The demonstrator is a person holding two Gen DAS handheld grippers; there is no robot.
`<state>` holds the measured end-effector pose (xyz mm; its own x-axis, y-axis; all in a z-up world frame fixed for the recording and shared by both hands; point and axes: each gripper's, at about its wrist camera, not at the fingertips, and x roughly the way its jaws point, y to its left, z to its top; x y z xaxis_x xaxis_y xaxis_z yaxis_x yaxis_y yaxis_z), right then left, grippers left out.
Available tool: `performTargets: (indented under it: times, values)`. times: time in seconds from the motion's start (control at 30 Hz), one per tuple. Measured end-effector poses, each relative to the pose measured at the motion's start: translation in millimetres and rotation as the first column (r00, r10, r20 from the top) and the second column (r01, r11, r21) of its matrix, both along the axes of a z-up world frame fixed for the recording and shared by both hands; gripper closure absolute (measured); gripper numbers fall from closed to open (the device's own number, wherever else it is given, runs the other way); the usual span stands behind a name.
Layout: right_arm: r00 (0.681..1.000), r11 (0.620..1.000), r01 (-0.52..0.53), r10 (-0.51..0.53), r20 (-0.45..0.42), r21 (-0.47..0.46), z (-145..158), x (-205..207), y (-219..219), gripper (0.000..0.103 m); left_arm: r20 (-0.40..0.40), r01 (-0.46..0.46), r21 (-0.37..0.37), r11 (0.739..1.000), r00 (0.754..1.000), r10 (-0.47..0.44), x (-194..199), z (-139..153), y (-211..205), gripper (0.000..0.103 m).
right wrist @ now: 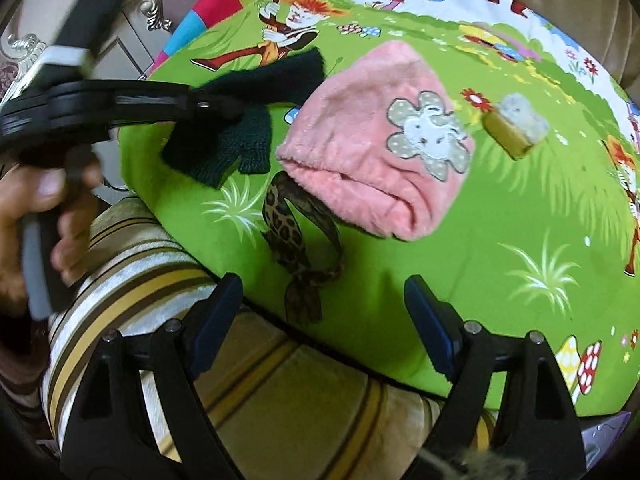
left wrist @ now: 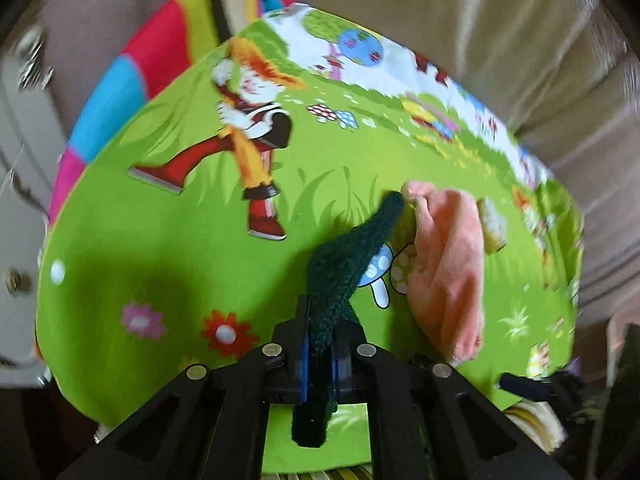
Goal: Organize soft objects
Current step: 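Grasp the dark green knit glove with the left tool while the right tool grasps the leopard scarf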
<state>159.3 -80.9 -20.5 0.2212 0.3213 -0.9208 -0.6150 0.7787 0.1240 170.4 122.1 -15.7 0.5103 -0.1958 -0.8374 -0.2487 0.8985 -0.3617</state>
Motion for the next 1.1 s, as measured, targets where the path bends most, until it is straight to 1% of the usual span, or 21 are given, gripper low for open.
performTargets:
  times: [0.1,0.23,0.4,0.43,0.47,0.5,0.53,0.57,0.63,0.73,0.83,0.97,1.03,1.1]
  values:
    - [1.0,1.0,-0.013,0.013,-0.006,-0.017,-7,5,10,0.018,0.031,-0.042,-0.071,0.997,0.999,0.044,-13,4,11,0.095]
    - [1.0,0.998,-0.022,0.022,0.002,-0.052,-14,13,24,0.018,0.078,-0.082,-0.171,0.982,0.992,0.097,-31,9,24,0.095]
    - [1.0,0.995,-0.031,0.031,-0.001,-0.092,-26,21,38,0.019,0.129,-0.104,-0.244,0.964,0.982,0.138,-47,14,34,0.095]
    - [0.999,0.995,-0.033,0.033,0.003,-0.096,-27,22,39,0.026,0.134,-0.105,-0.264,0.959,0.98,0.144,-49,15,36,0.095]
    - [0.999,0.994,-0.035,0.037,0.01,-0.108,-28,22,41,0.036,0.139,-0.104,-0.277,0.955,0.979,0.147,-51,15,36,0.095]
    - [0.999,0.992,-0.036,0.039,0.018,-0.118,-29,21,42,0.041,0.144,-0.103,-0.287,0.952,0.978,0.15,-52,15,37,0.095]
    - [0.999,0.992,-0.038,0.042,0.025,-0.119,-28,22,43,0.05,0.149,-0.104,-0.291,0.951,0.977,0.152,-53,16,36,0.095]
    - [0.999,0.993,-0.046,0.049,0.024,-0.108,-27,21,43,0.063,0.151,-0.105,-0.291,0.951,0.976,0.154,-54,16,36,0.095]
    - [0.998,0.995,-0.066,0.068,0.013,-0.077,-25,19,42,0.08,0.155,-0.111,-0.291,0.95,0.975,0.161,-55,17,36,0.095]
    - [0.997,0.996,-0.079,0.08,0.015,-0.049,-21,15,38,0.084,0.167,-0.117,-0.291,0.95,0.971,0.171,-59,20,36,0.095]
    - [0.995,0.996,-0.09,0.089,0.032,0.002,-9,6,30,0.085,0.185,-0.116,-0.294,0.949,0.967,0.176,-65,25,36,0.095]
    - [0.995,0.996,-0.082,0.078,0.068,0.047,9,-6,13,0.085,0.226,-0.098,-0.295,0.951,0.959,0.169,-73,33,32,0.095]
    - [0.995,0.996,-0.067,0.061,0.081,0.067,19,-11,6,0.085,0.261,-0.079,-0.295,0.952,0.952,0.159,-78,40,30,0.095]
    - [0.994,0.995,-0.049,0.04,0.099,0.09,29,-14,-3,0.085,0.308,-0.047,-0.277,0.96,0.942,0.135,-82,49,24,0.095]
